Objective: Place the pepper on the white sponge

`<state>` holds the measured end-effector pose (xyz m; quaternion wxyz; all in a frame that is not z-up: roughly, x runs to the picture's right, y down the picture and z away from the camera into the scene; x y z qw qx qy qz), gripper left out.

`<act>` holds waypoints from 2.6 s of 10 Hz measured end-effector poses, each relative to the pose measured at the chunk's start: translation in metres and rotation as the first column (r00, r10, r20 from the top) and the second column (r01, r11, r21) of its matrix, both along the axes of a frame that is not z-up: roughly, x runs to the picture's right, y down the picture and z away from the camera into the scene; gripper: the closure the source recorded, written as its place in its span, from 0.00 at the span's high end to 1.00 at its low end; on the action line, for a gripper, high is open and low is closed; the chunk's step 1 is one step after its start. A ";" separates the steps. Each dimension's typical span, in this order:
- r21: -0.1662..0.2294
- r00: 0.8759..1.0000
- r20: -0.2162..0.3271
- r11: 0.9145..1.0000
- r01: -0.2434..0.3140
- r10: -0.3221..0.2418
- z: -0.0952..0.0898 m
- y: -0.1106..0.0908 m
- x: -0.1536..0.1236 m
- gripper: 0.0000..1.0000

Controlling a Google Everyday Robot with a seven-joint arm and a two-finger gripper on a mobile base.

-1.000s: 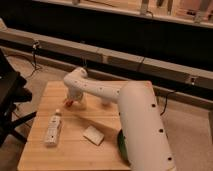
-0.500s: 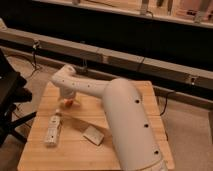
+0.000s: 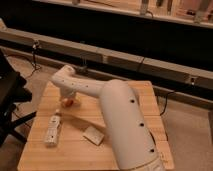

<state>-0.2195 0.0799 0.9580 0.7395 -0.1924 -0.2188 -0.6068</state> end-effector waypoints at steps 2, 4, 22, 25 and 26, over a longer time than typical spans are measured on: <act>0.005 1.000 0.003 1.000 -0.003 0.003 0.005 -0.002 0.000 0.31; 0.001 1.000 0.004 1.000 0.006 -0.006 0.002 0.001 0.004 0.25; -0.004 0.998 0.032 0.999 0.053 -0.053 -0.021 -0.016 0.018 0.01; -0.007 0.998 0.038 0.998 0.059 -0.058 -0.025 -0.017 0.020 0.01; -0.008 0.998 0.039 0.998 0.059 -0.059 -0.025 -0.017 0.021 0.01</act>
